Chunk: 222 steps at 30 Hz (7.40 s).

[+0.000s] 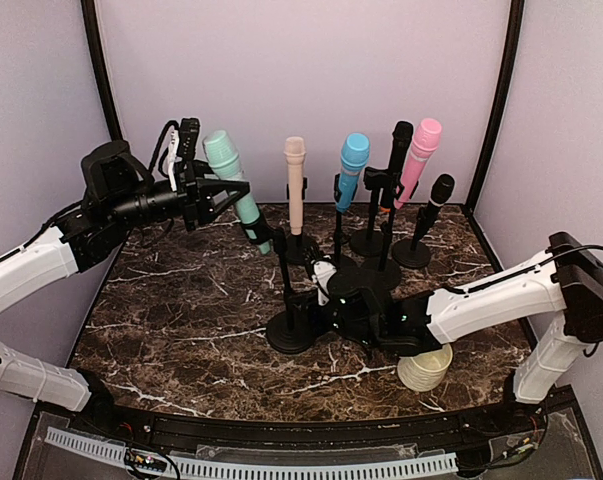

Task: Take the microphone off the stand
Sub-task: Unscrew the knob on the stand of the microphone stand.

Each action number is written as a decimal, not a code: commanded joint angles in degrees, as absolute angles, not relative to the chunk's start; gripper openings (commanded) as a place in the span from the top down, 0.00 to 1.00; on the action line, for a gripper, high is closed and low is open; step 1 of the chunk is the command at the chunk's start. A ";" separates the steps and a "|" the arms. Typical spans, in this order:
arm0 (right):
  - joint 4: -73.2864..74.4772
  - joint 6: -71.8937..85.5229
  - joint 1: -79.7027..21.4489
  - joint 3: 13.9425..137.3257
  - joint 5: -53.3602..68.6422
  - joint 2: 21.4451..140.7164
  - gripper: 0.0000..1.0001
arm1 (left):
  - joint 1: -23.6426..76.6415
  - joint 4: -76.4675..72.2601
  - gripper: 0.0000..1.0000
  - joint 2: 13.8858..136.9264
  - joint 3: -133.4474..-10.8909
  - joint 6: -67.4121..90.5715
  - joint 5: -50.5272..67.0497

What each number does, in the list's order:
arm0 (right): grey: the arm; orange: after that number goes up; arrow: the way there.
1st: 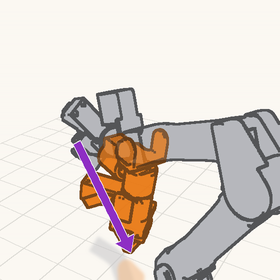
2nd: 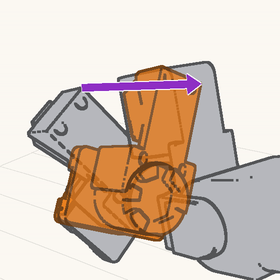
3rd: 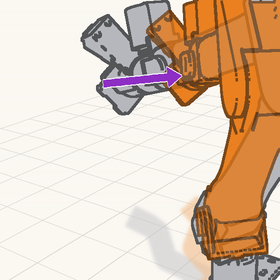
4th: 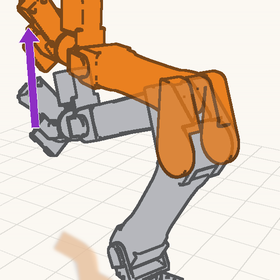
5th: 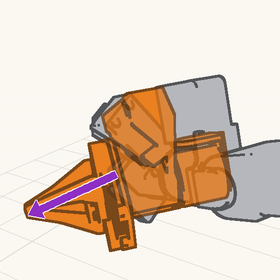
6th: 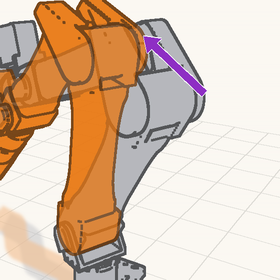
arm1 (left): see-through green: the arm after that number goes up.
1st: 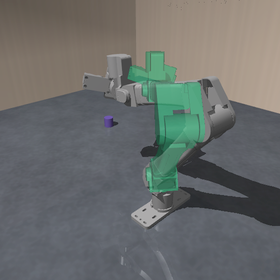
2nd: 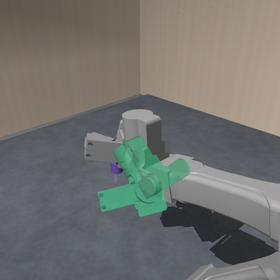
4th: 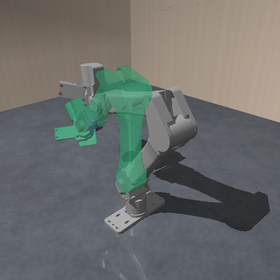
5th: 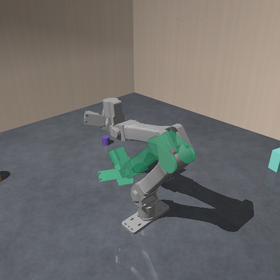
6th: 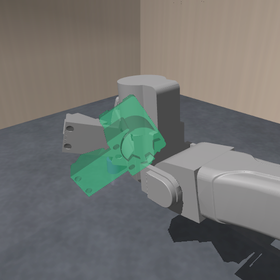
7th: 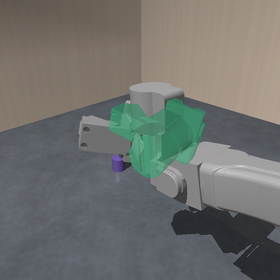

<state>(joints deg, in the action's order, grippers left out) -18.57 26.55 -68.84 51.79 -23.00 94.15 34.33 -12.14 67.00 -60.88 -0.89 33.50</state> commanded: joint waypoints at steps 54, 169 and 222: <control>-48.58 57.15 -58.02 39.66 4.64 94.97 0.67 | 34.01 -4.74 0.78 69.18 -58.00 -5.36 31.94; -48.86 70.27 -63.62 40.66 -11.34 96.33 0.52 | 34.63 -4.04 0.78 69.25 -58.10 -6.33 30.94; -27.71 12.63 -71.44 47.18 -29.33 87.00 0.34 | 34.80 -3.60 0.78 69.52 -58.13 -6.89 30.32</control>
